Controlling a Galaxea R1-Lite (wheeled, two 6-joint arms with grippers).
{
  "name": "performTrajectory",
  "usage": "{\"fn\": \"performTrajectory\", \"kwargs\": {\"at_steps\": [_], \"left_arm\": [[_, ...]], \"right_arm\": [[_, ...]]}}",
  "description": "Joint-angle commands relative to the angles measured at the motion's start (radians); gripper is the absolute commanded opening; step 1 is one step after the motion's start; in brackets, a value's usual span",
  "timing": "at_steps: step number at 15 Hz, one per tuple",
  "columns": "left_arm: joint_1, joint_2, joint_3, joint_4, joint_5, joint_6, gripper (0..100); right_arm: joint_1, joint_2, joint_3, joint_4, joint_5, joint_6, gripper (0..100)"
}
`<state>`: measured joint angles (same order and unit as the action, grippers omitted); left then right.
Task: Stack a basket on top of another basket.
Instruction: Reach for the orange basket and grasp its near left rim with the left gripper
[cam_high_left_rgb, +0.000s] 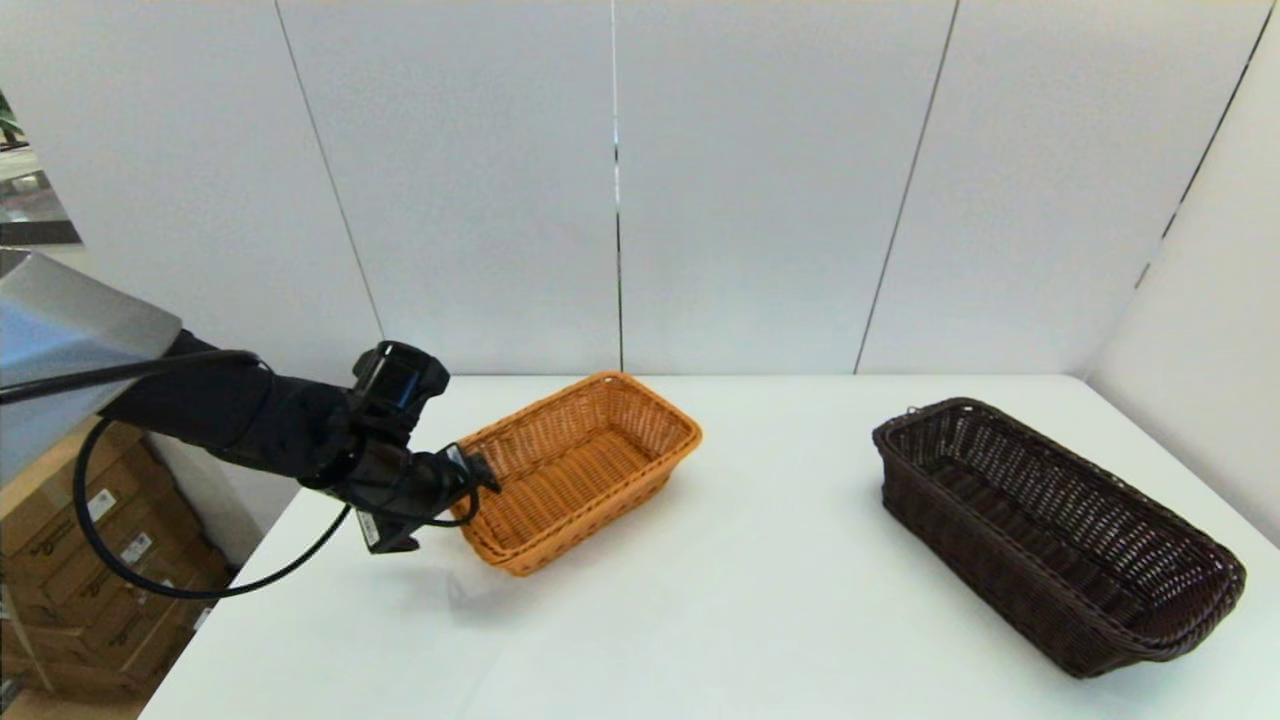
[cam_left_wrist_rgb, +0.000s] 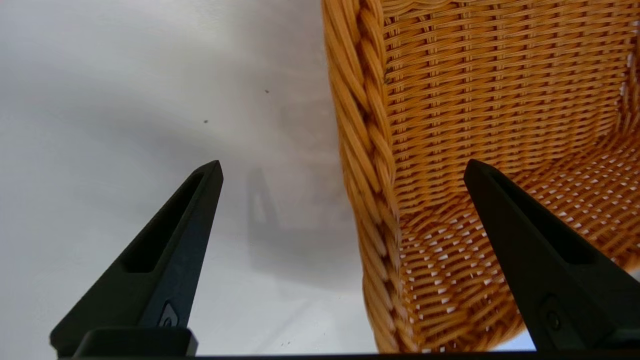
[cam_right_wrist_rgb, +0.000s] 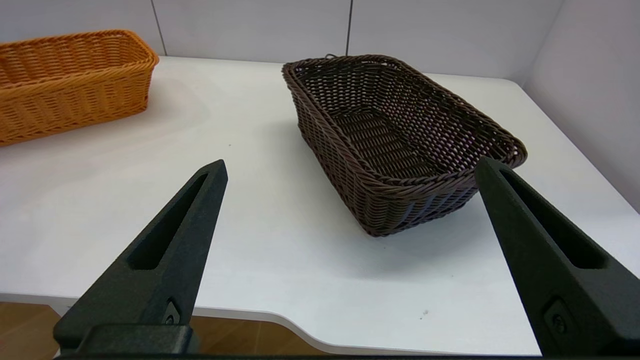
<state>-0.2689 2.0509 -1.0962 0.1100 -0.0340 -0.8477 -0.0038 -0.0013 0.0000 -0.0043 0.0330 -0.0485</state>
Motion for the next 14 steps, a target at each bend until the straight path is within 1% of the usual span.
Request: {"fn": "performTrajectory", "kwargs": {"at_steps": [1, 14], "left_arm": [[-0.019, 0.058, -0.039, 0.000, 0.000, -0.016, 100], [-0.019, 0.129, -0.060, 0.000, 0.000, -0.062, 100]], "right_arm": [[-0.001, 0.001, 0.000, 0.000, 0.001, -0.001, 100], [-0.001, 0.001, 0.000, 0.000, 0.001, -0.001, 100]]}}
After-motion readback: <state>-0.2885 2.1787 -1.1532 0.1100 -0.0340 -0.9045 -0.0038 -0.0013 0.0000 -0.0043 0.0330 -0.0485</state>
